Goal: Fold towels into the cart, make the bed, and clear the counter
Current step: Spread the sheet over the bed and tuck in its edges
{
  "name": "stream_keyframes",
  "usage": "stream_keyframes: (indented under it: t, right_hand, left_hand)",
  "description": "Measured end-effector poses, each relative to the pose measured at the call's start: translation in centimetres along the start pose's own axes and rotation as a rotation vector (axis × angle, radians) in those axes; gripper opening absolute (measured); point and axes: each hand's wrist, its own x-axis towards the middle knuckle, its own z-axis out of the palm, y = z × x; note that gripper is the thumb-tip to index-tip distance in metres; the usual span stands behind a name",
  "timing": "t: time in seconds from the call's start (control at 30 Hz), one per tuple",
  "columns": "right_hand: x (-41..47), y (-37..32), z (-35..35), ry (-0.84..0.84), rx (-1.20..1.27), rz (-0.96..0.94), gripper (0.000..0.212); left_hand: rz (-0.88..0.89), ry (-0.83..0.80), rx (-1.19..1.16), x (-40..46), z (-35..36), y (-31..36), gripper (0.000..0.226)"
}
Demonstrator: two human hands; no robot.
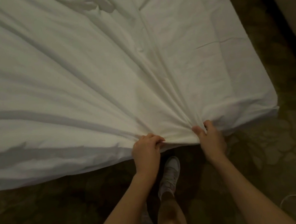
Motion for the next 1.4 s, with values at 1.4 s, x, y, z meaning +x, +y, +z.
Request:
stream_keyframes:
  t: [1.4]
  right_hand:
    - [9.2, -45.3, -1.3, 0.044, -0.234, -0.432, 0.06]
  left_hand:
    - [0.134, 0.121, 0.195, 30.7, -42.1, -5.6, 0.05]
